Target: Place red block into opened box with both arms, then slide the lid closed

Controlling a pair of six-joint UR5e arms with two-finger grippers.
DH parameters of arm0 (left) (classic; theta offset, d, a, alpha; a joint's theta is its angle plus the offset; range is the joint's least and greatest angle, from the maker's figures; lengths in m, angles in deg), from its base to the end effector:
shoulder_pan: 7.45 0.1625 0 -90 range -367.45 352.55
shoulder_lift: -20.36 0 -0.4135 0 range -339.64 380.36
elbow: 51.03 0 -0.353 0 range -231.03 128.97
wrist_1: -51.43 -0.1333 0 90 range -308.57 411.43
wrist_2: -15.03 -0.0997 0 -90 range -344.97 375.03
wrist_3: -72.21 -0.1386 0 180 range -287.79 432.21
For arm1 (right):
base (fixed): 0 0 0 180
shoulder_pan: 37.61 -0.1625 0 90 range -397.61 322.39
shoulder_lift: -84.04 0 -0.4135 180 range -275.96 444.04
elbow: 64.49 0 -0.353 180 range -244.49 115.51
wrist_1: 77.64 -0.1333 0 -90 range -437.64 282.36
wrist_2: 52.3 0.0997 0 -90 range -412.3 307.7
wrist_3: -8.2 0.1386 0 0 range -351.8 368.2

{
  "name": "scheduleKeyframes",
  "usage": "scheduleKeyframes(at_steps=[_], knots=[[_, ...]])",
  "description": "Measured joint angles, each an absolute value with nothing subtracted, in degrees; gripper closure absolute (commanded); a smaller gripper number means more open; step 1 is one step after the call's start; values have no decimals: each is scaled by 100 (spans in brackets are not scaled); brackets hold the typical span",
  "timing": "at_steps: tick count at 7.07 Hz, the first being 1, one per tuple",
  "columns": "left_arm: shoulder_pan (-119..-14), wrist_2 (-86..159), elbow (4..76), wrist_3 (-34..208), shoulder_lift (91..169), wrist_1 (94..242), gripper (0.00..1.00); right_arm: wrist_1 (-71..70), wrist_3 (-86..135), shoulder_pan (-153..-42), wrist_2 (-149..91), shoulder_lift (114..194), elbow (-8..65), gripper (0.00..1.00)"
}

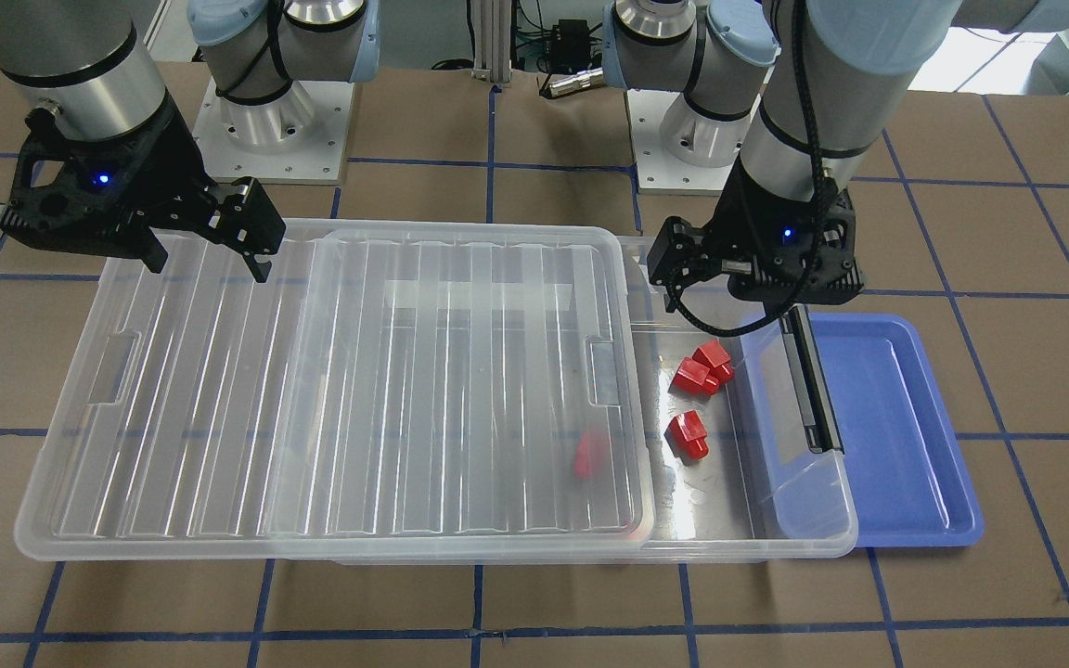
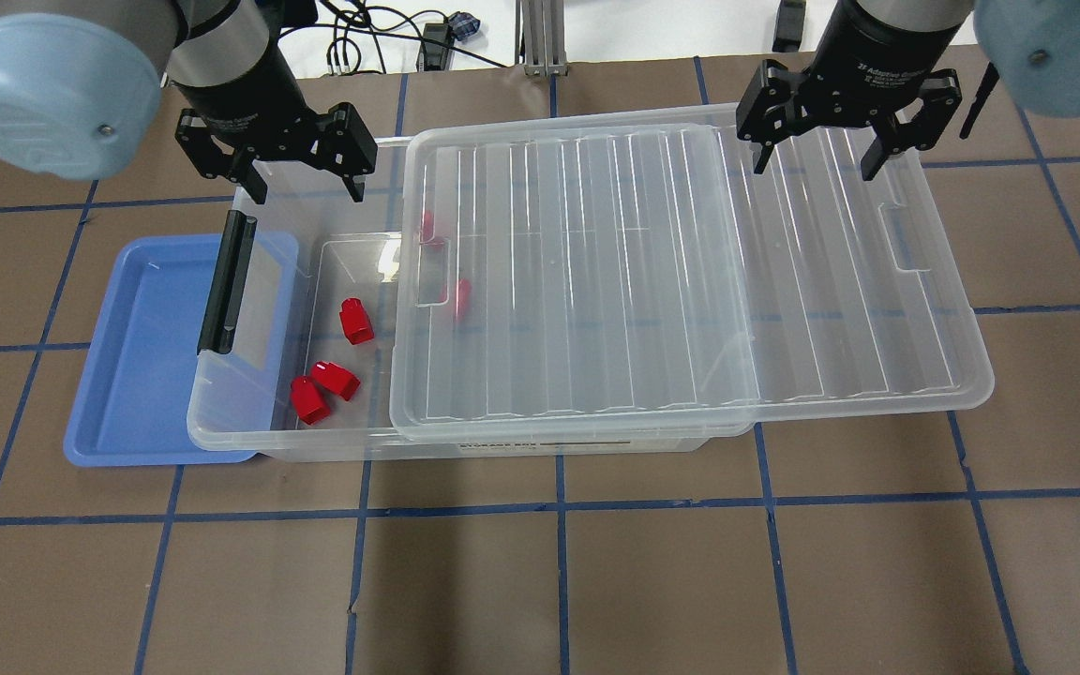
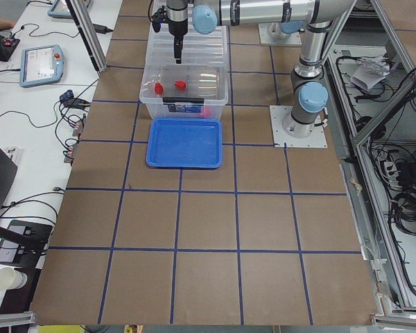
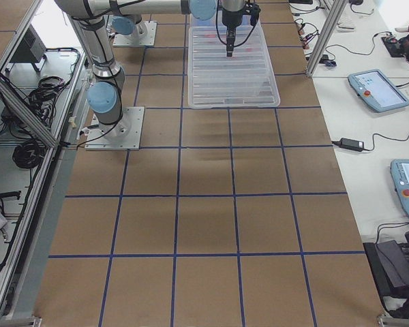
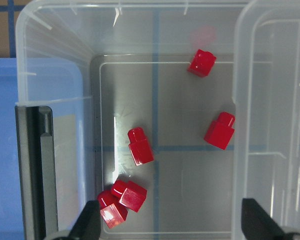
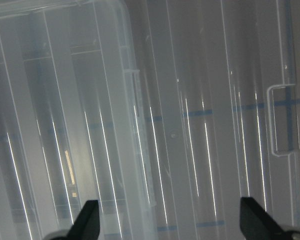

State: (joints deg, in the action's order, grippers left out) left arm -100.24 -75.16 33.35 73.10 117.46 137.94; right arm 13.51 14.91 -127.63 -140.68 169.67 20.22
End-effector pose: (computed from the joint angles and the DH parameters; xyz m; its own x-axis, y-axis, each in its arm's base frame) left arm -0.1574 -0.5014 0.4287 -0.9994 0.0330 -0.0028 0.0331 0.9988 -0.0351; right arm 0.1374 -0.4891 0.4456 -0.9928 0.1154 -0.0323 0.1165 0.9927 -0.0326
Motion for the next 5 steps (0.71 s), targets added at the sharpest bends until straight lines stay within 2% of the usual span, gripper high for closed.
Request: scheduleKeyframes(at_steps=[2, 5], knots=[[-9885, -7516, 3011, 7234, 11706, 14230, 0, 1347, 1244, -12463, -14186, 16952, 2023, 0], [-9938, -7535, 2929, 7215, 11787, 14292, 0, 1406, -753, -11128, -14333, 16959, 2417, 0]])
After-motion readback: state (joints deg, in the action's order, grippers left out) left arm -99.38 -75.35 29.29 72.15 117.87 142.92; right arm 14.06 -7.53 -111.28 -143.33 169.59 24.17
